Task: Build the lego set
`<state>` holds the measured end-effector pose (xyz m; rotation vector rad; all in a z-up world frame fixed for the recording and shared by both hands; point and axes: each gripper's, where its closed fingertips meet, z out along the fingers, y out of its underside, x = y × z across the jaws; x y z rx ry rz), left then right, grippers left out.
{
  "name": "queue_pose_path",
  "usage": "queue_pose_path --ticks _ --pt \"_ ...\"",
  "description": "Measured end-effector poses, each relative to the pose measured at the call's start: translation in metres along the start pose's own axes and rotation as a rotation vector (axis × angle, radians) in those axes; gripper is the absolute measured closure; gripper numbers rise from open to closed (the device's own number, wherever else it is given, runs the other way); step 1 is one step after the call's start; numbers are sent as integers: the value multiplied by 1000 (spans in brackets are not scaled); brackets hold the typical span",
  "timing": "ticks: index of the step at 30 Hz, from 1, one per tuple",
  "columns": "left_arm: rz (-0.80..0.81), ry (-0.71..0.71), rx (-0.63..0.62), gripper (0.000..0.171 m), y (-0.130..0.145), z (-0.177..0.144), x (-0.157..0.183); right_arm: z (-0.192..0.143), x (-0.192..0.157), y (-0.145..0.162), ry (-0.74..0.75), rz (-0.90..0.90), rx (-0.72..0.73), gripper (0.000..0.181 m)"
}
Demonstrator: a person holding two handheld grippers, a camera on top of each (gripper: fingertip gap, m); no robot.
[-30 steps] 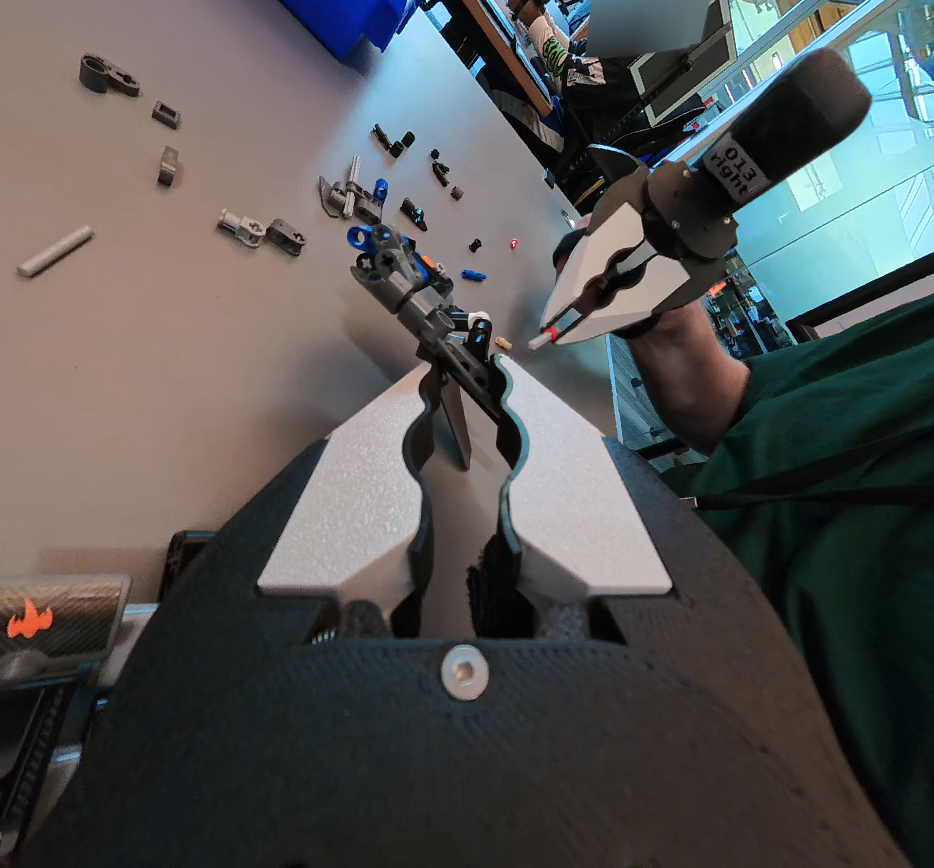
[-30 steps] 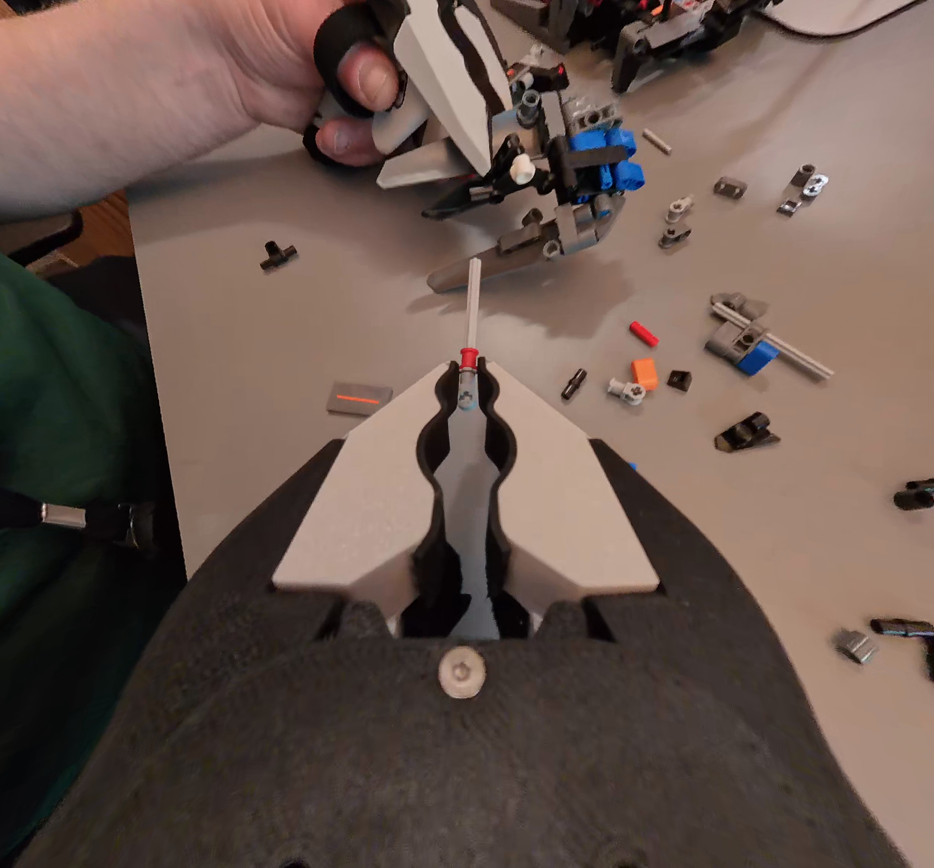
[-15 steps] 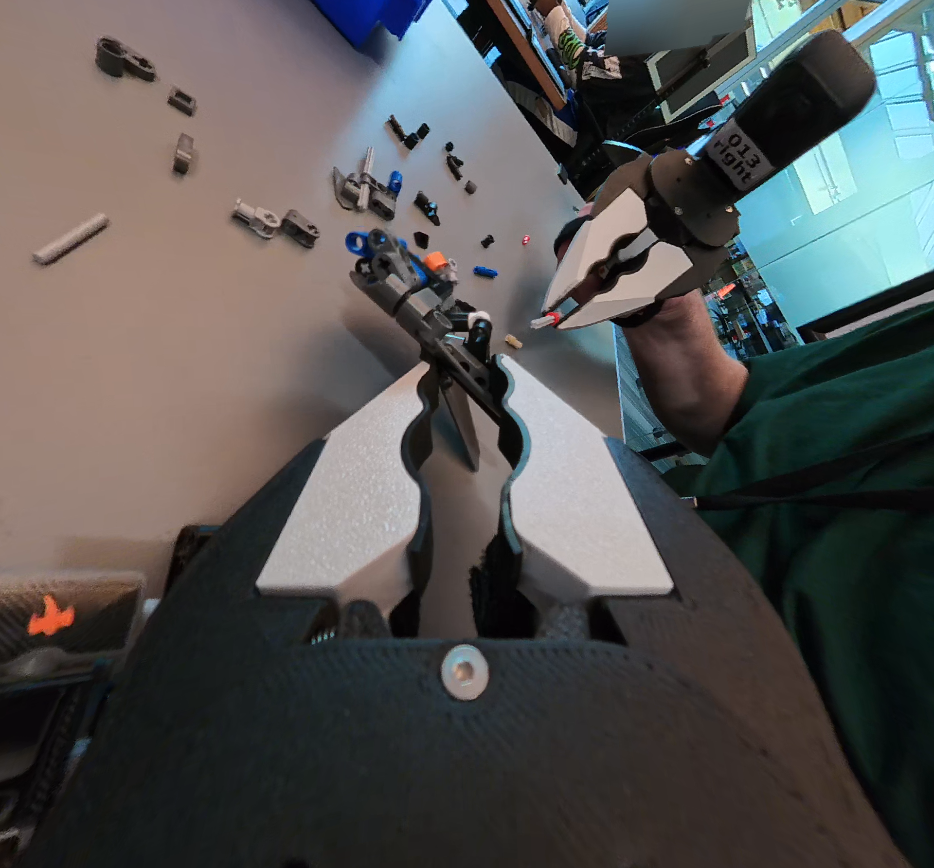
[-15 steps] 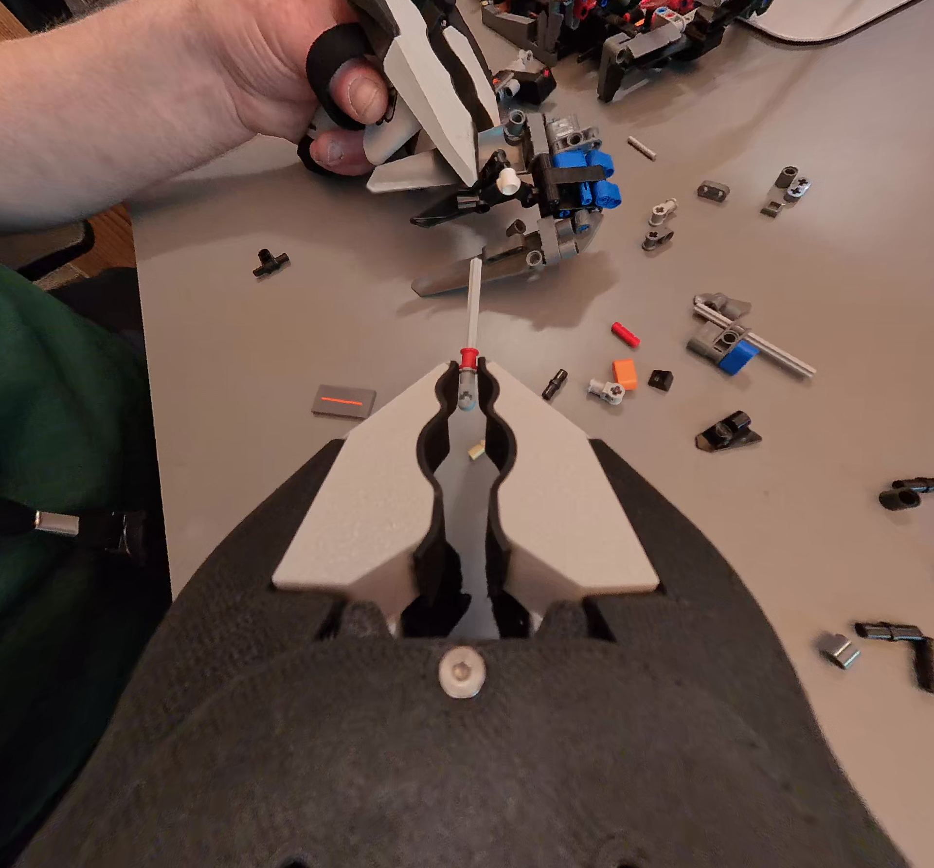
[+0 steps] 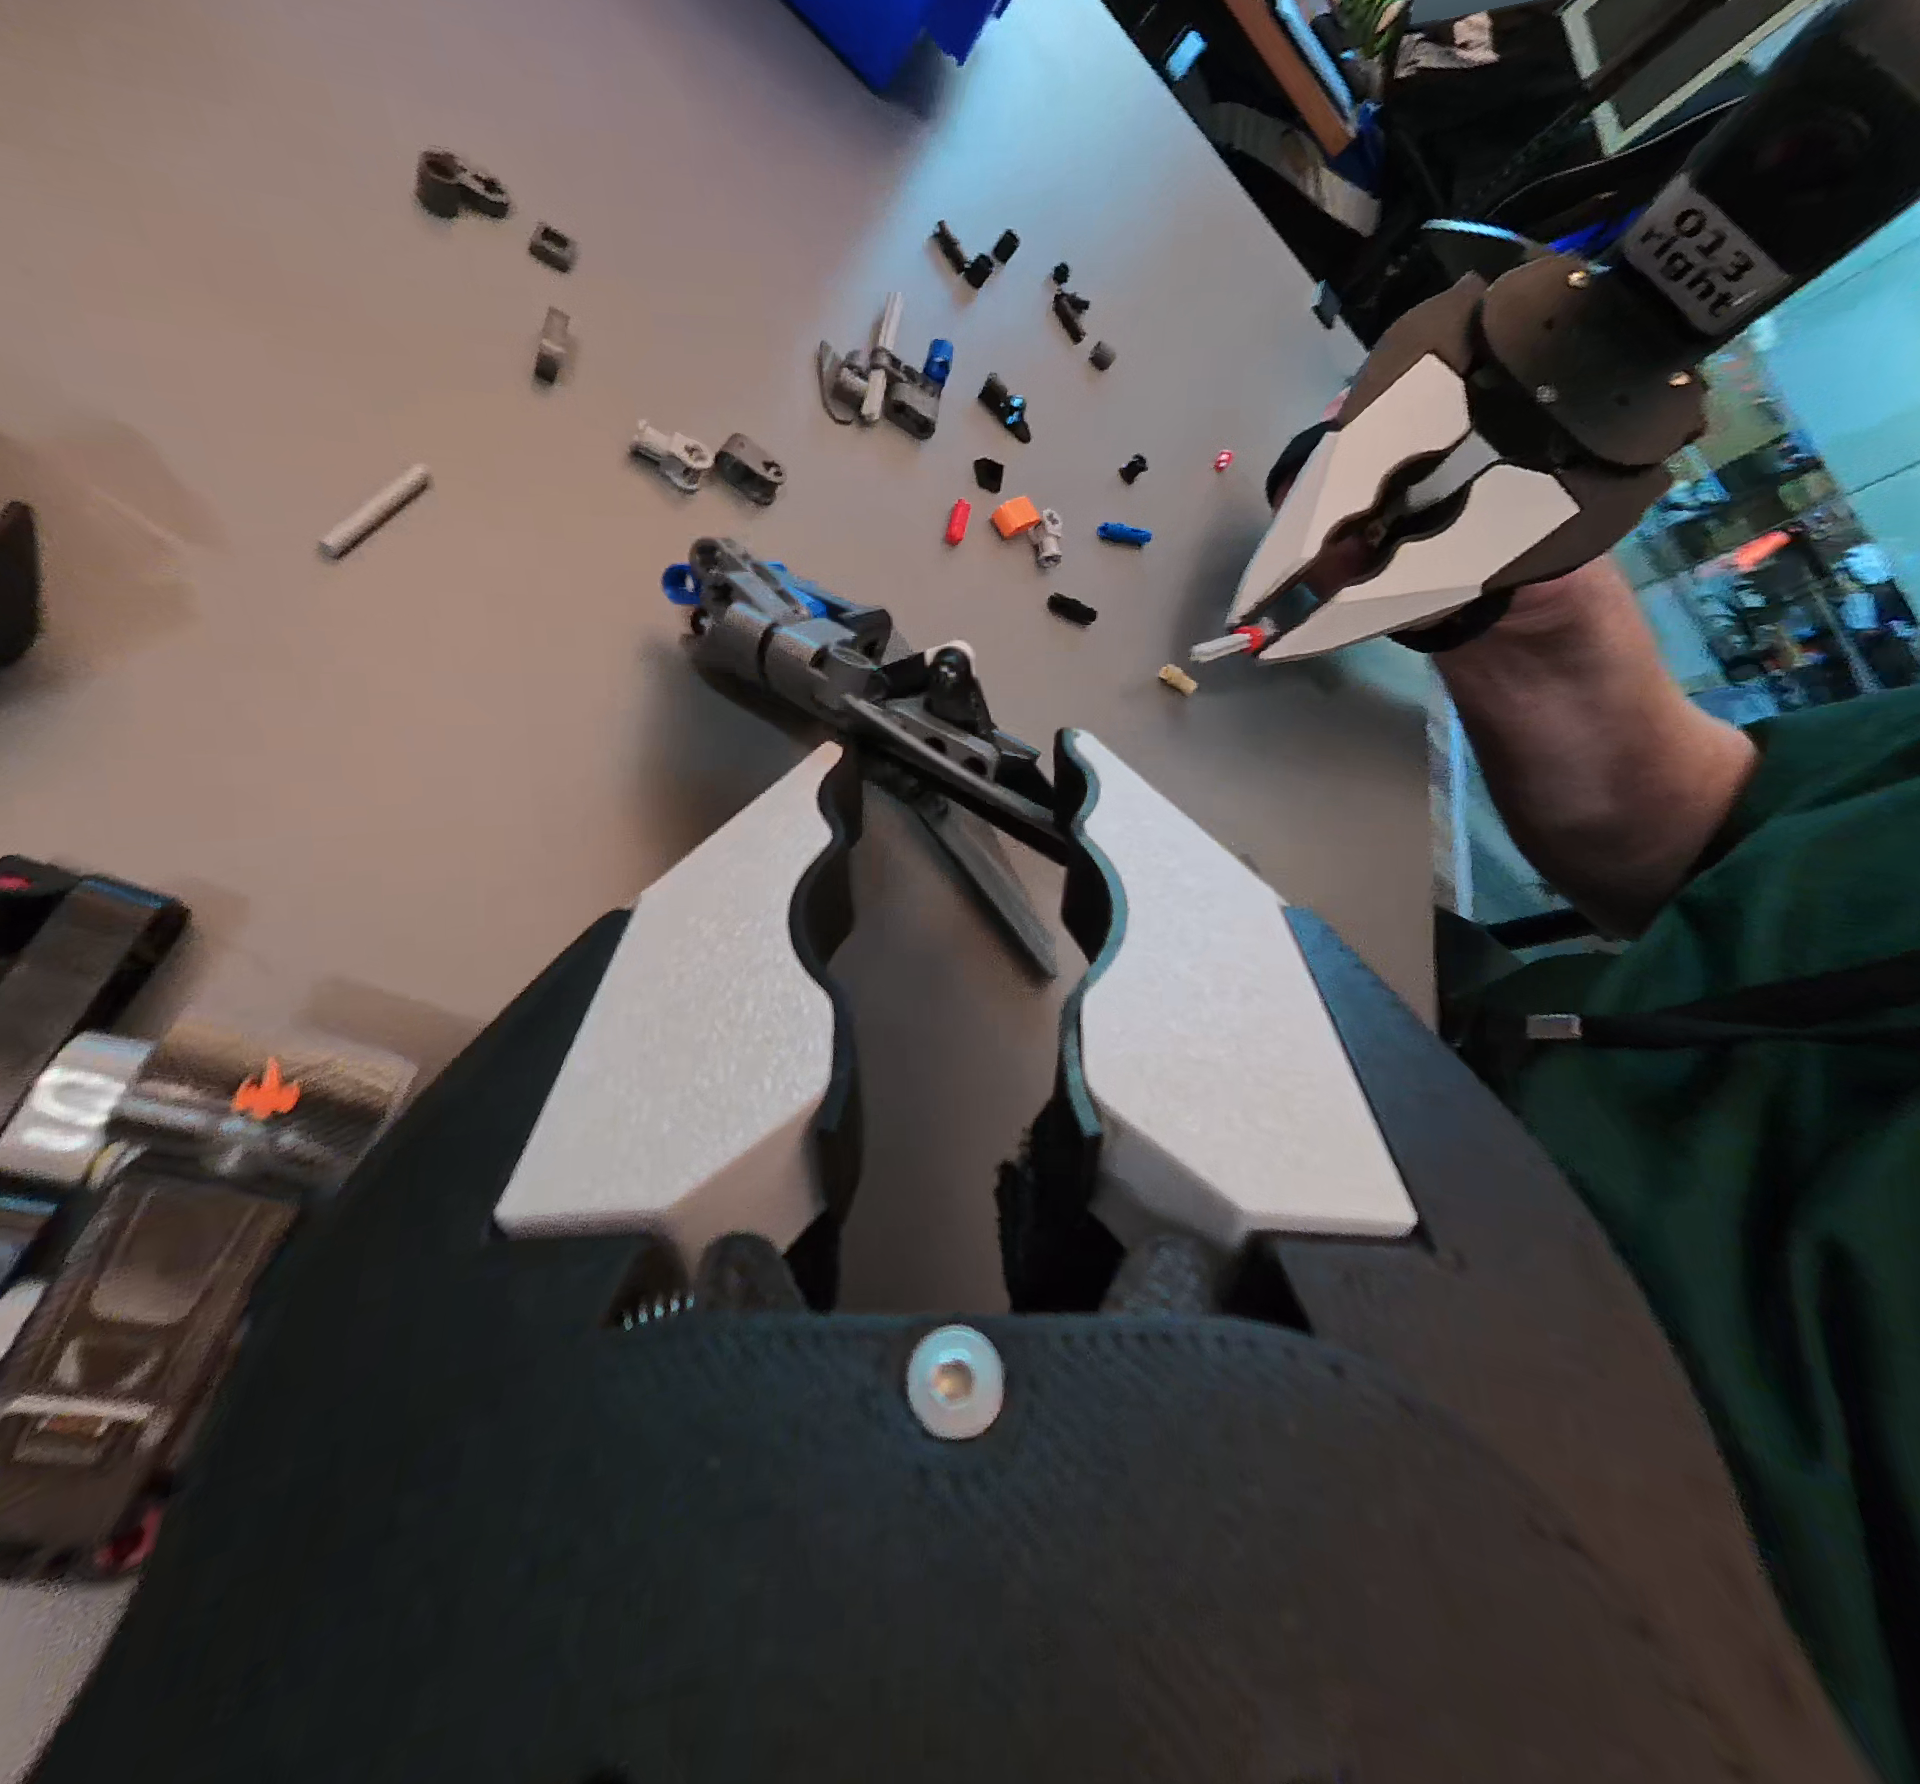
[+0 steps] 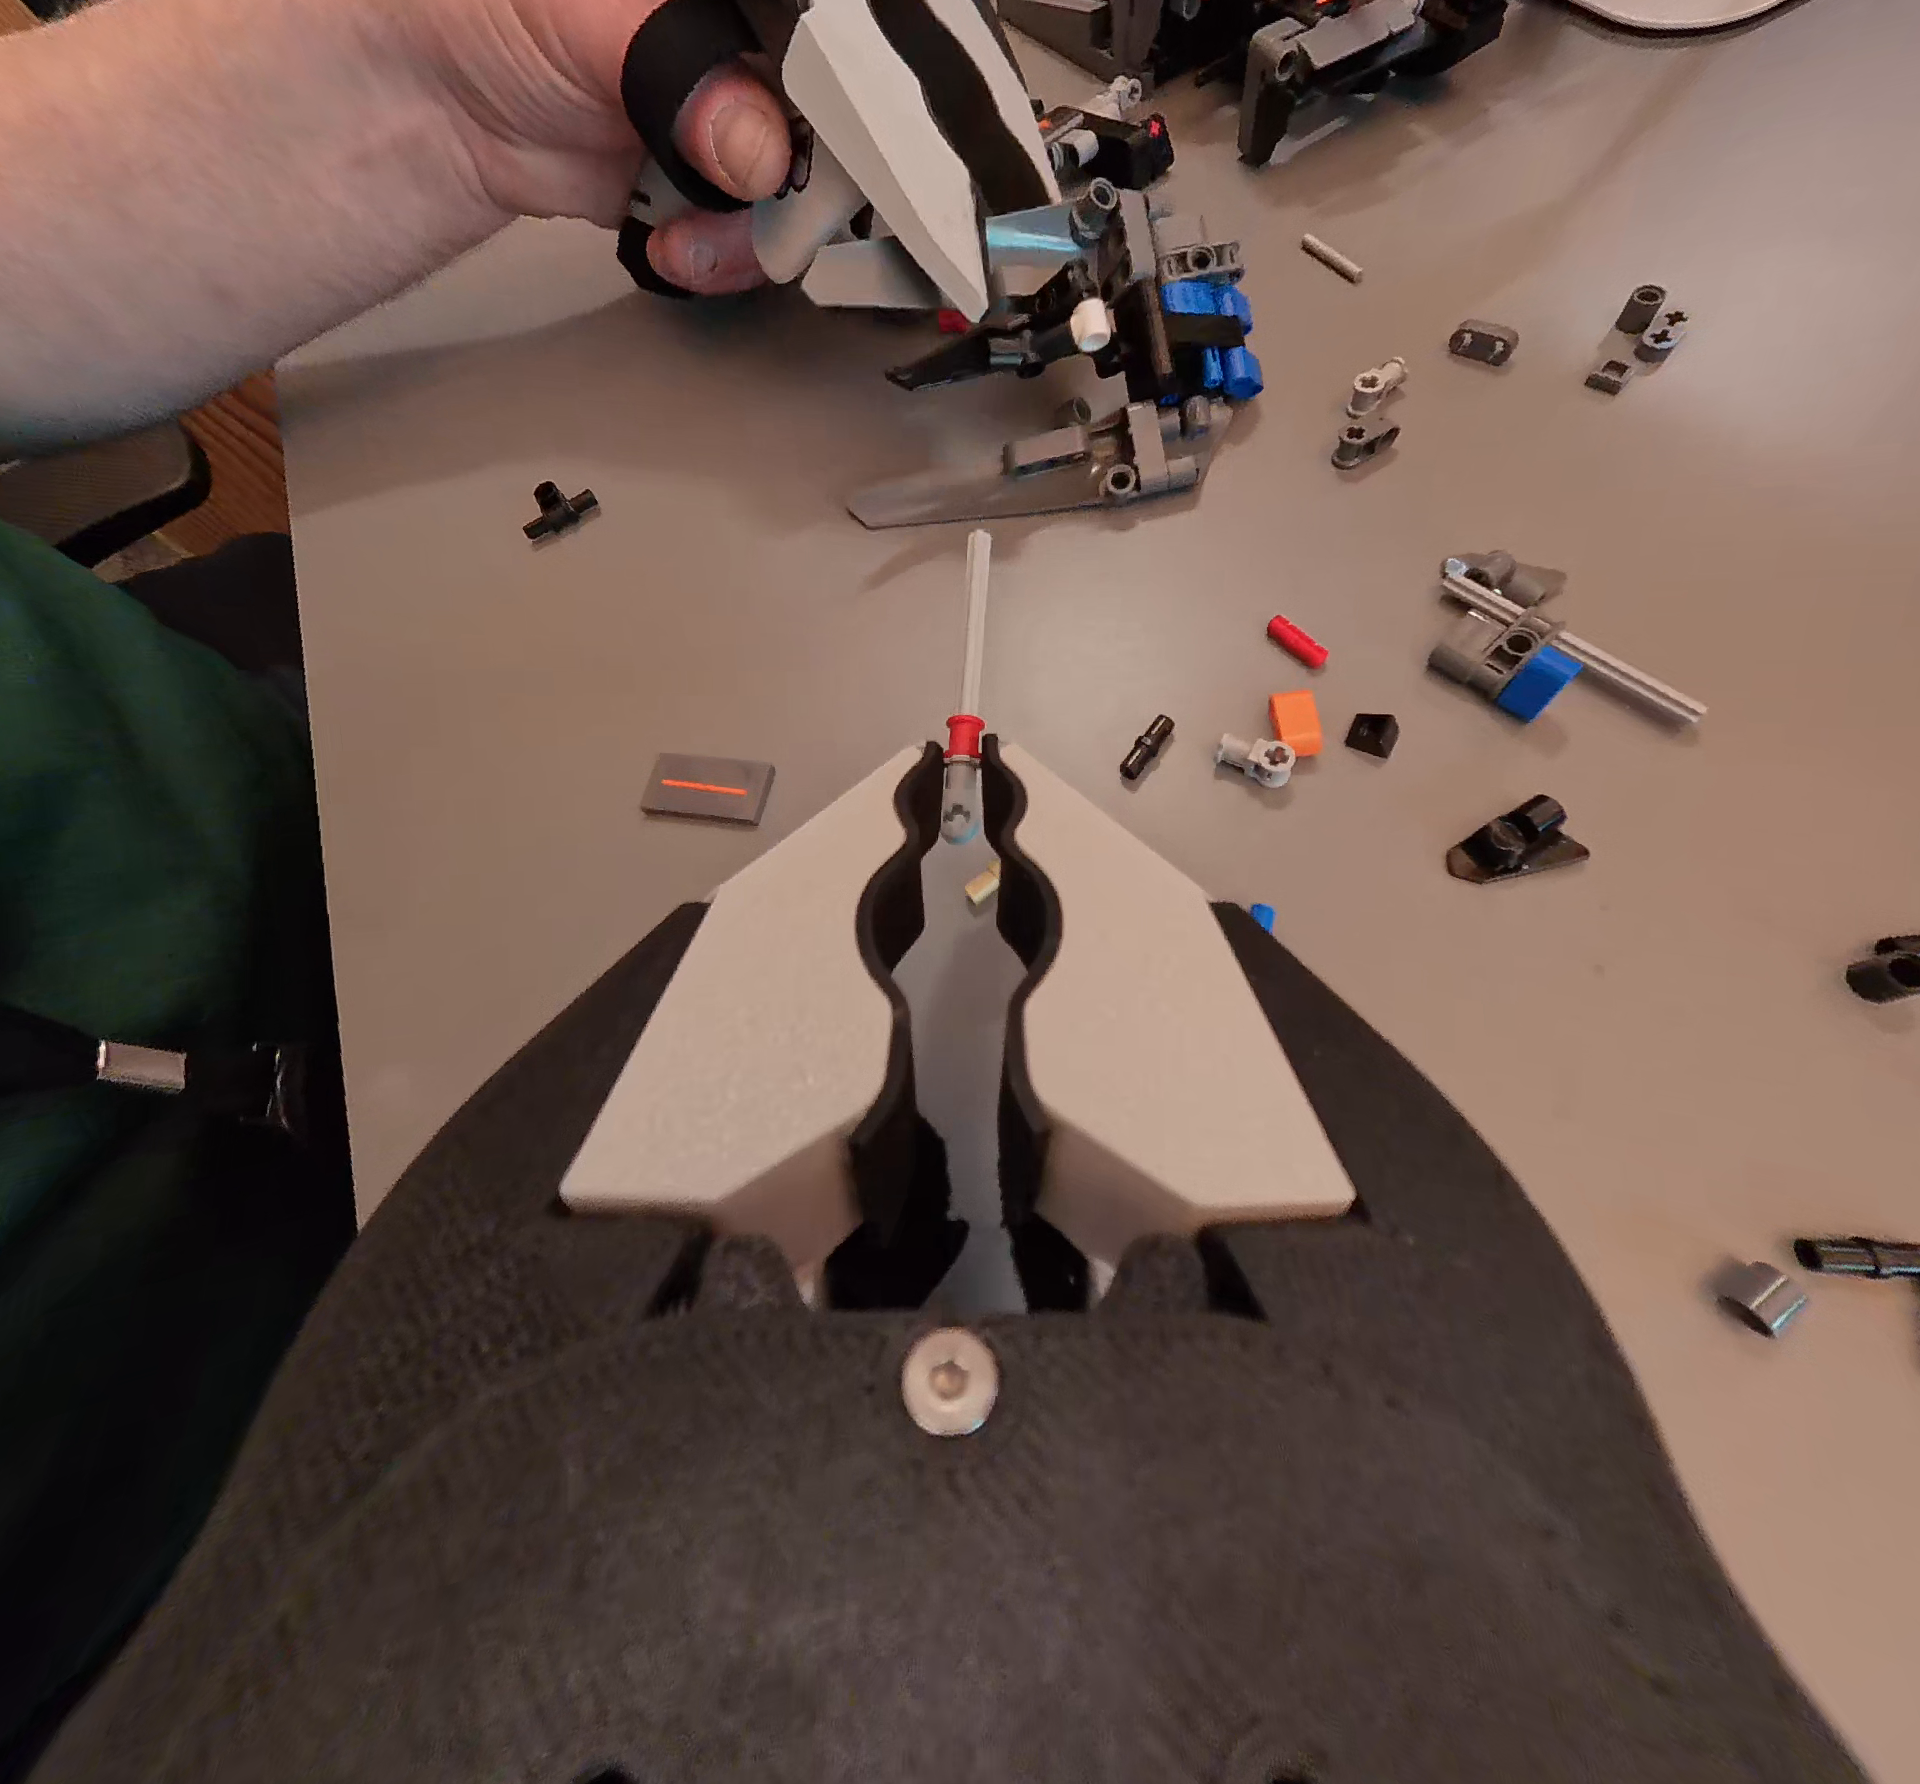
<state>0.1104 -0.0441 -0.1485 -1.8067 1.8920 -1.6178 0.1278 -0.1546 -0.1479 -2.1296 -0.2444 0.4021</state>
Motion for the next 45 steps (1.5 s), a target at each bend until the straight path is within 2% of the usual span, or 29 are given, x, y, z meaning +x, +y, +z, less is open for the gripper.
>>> queue_pose_path --ticks 4,8,11,13,16,19,22,25,30,36,39,42,45 --pt "60 -96 -64 127 7 -6 -9 2 -1 3 -6 -1 -13 177" --pt "66 -123 -31 118 -1 -19 -12 4 -4 4 -12 -3 -23 176" --pt "80 -197 -12 110 -5 -31 -16 6 -6 5 -9 -3 -34 176" --pt "133 -245 13 106 -8 -36 -9 8 -6 7 0 -2 -52 176" --pt "228 -367 -24 101 -2 -37 -5 13 -10 6 -9 -7 -61 176" --pt "311 -456 -78 102 10 -29 -4 18 -11 4 -14 -8 -61 176" --pt "377 -532 -122 114 19 -22 -12 22 -12 3 -14 -7 -64 177" --pt "384 -541 -109 128 18 -19 -13 24 -13 3 -11 -8 -76 176" --pt "405 -545 -113 134 18 -21 -16 27 -14 5 -10 -5 -97 177" --pt "375 -506 -38 117 12 -30 -9 37 -20 13 -47 1 -168 176" --pt "364 -495 -39 116 18 -34 -9 42 -21 17 -49 -6 -200 163" --pt "355 -487 -41 116 23 -37 -10 42 -18 4 -36 19 -159 157" --pt "356 -480 -18 118 23 -41 -9 44 -3 -9 43 16 -144 153"
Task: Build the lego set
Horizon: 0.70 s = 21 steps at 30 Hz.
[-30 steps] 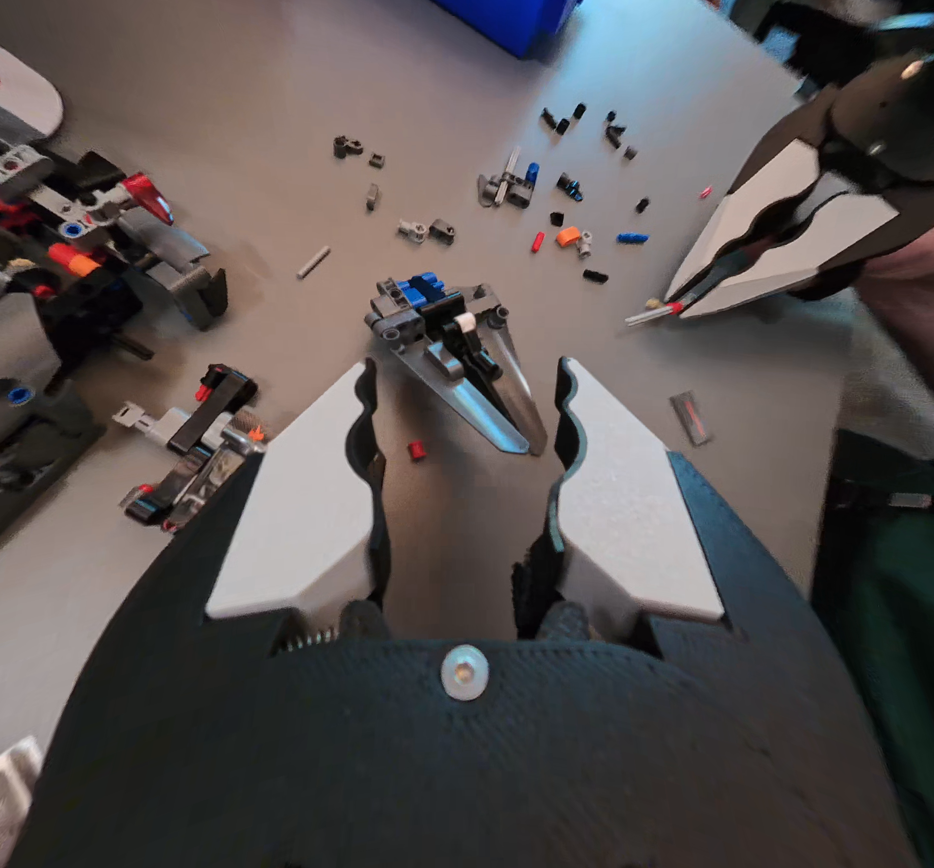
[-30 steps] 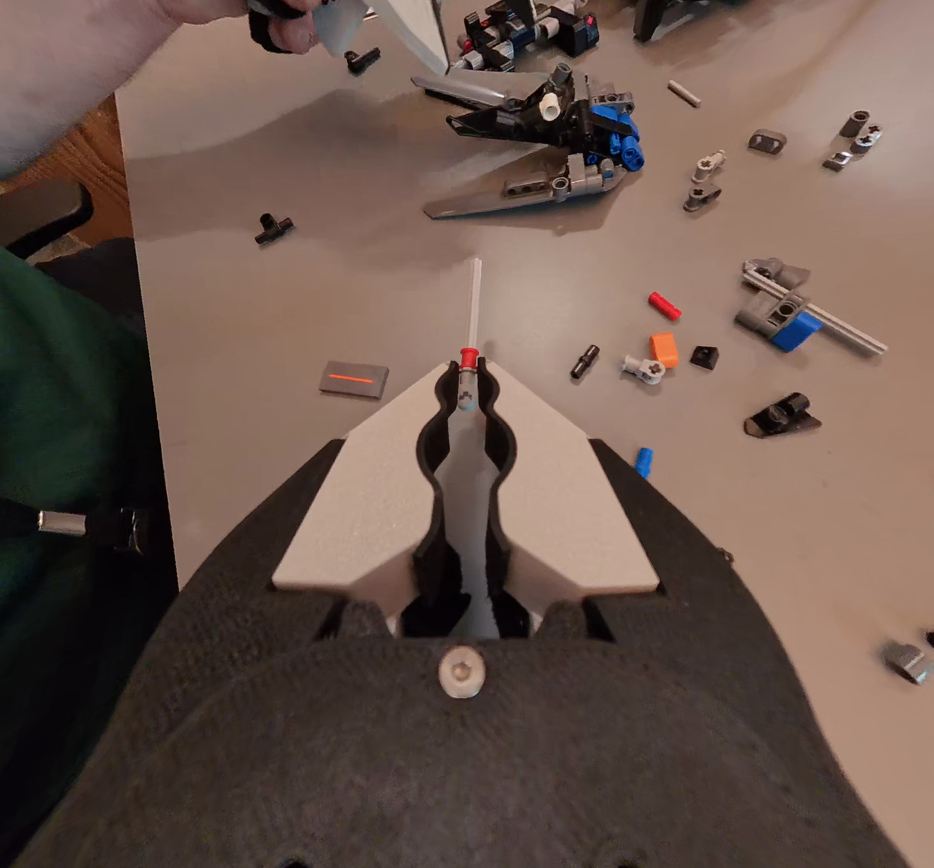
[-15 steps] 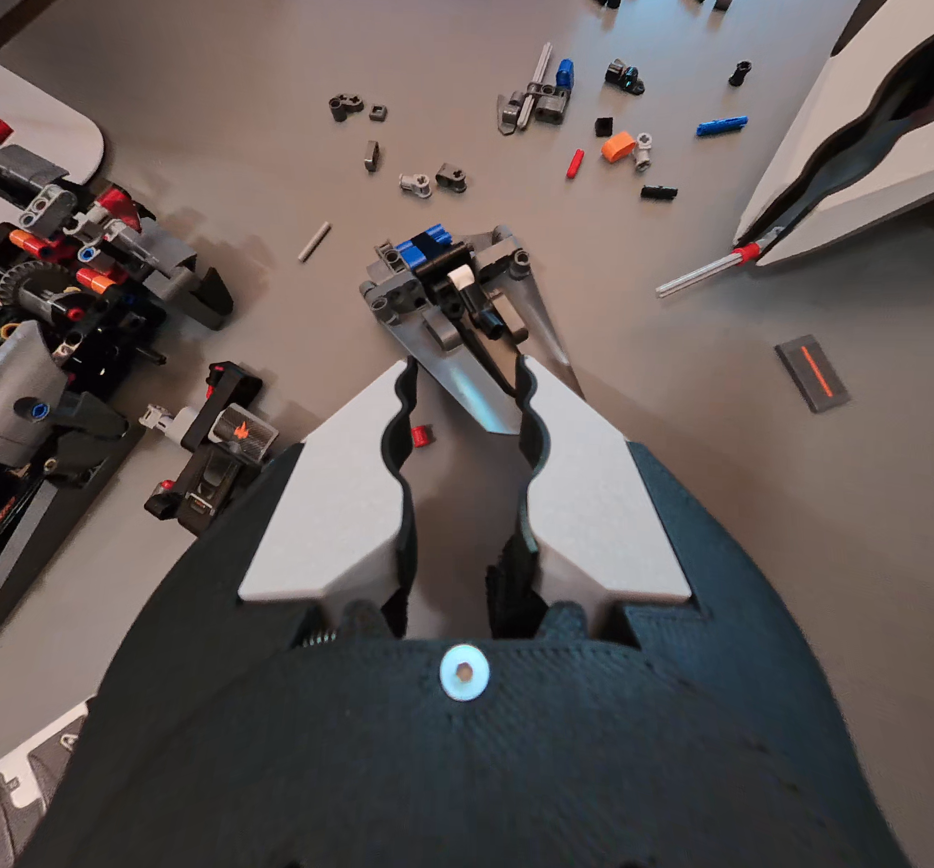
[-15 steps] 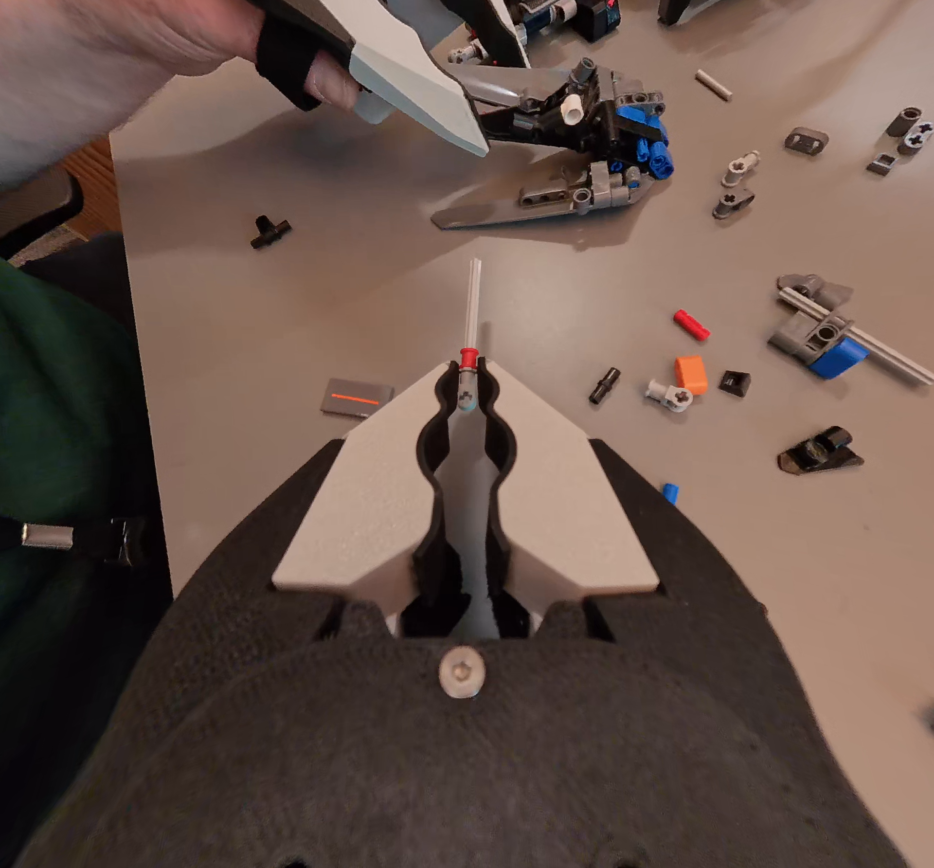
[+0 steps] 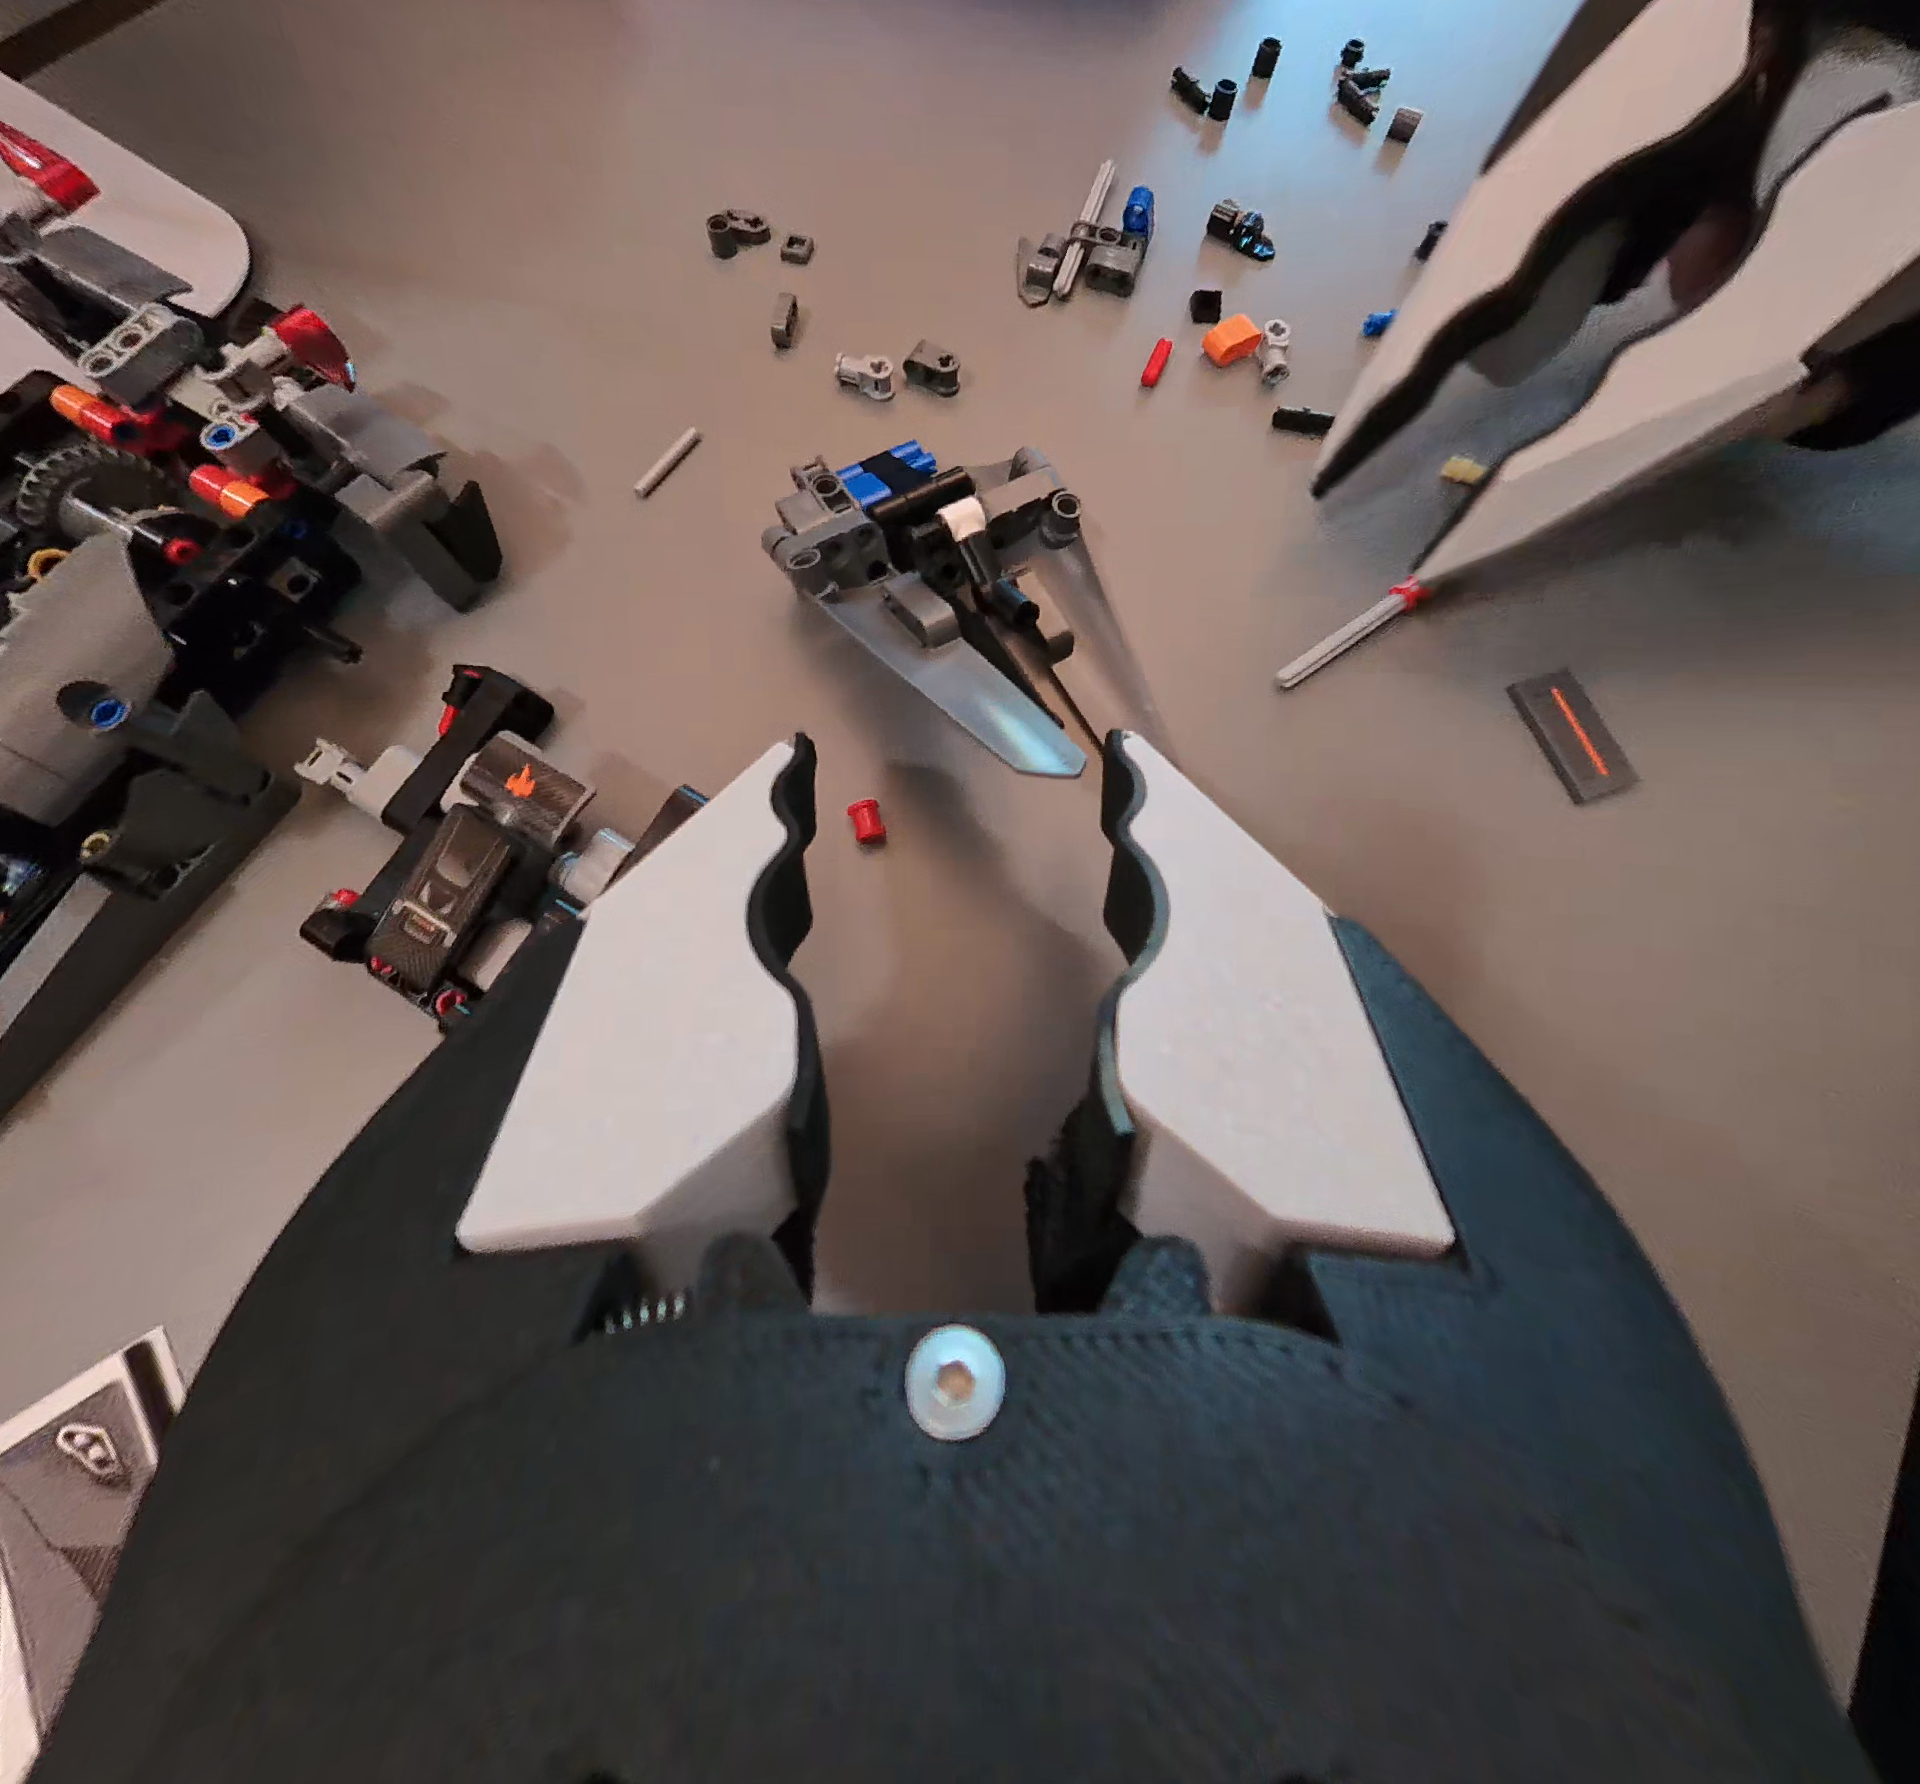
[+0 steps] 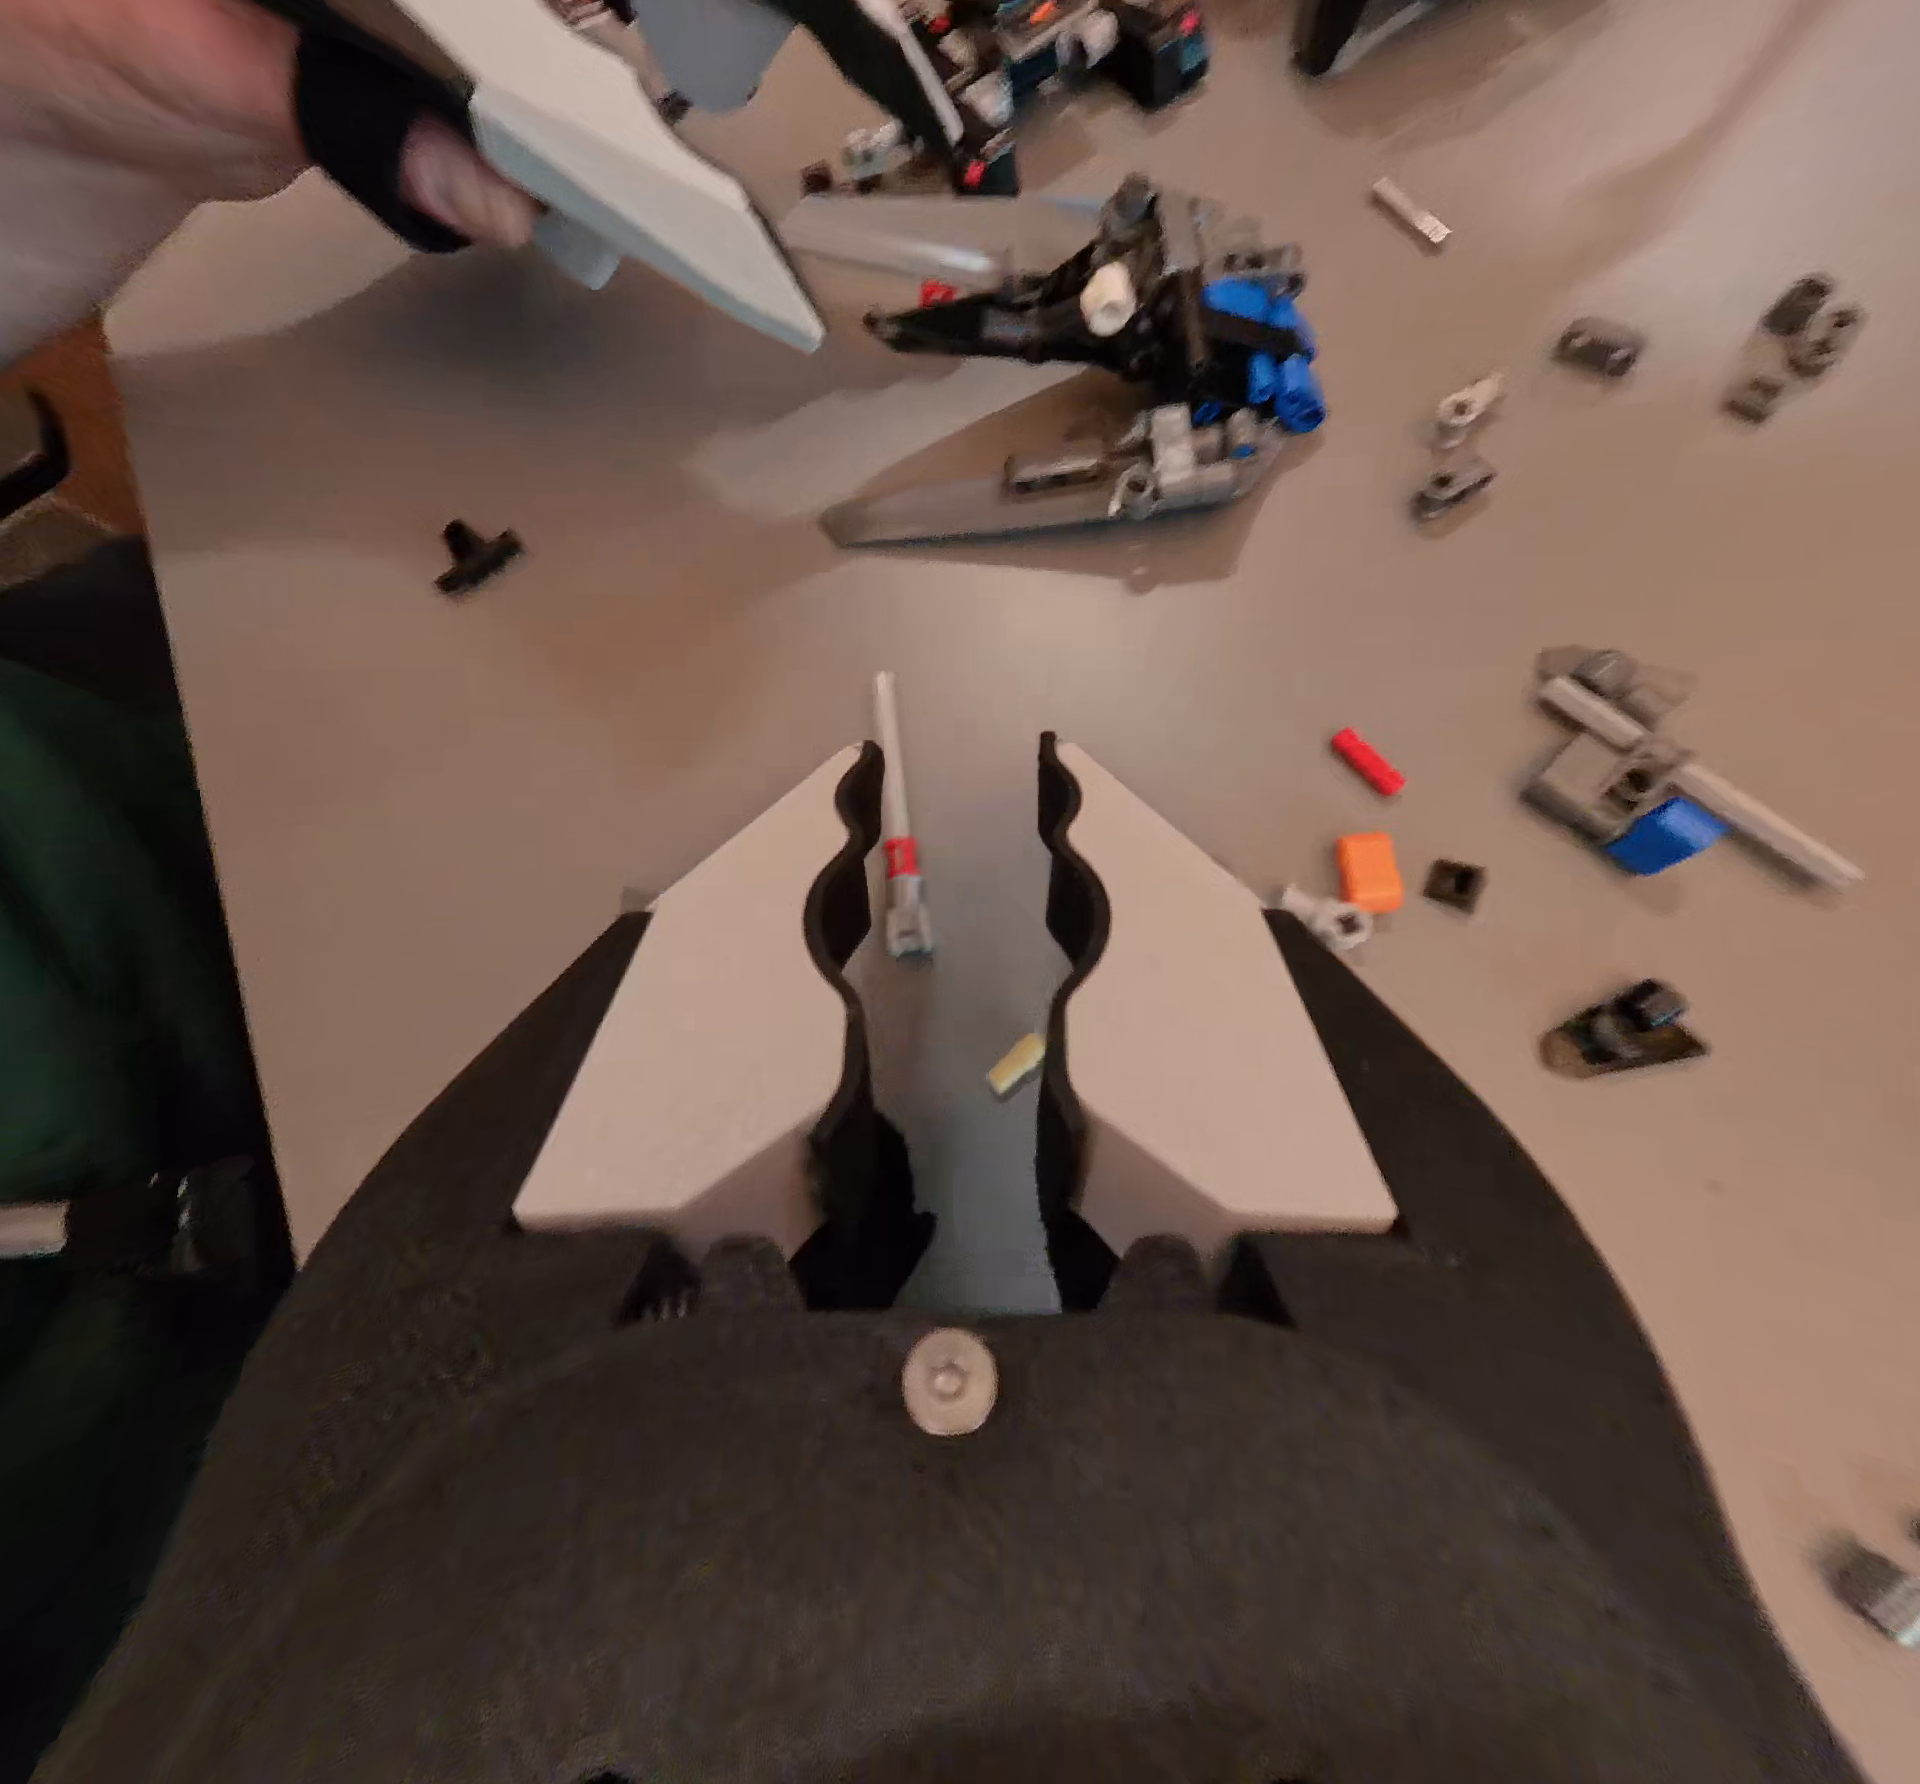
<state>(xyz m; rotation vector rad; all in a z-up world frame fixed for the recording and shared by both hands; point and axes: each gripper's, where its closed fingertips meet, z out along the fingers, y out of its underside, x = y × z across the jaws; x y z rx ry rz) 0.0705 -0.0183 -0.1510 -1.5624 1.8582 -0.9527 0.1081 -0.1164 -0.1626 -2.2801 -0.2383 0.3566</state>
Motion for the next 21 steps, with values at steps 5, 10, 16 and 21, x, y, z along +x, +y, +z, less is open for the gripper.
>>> queue_pose_path --ticks 5,10,16,21 --pt "42 8 55 120 -11 -12 1 14 6 -21 56 -216 -4 156" --pt "37 56 88 122 -10 -20 2 31 7 -25 179 -603 -81 163" --pt "23 132 147 125 -22 -22 5 43 3 -37 280 -909 -112 166" --pt "64 174 119 128 -18 -12 8 58 12 -31 301 -989 -159 175"
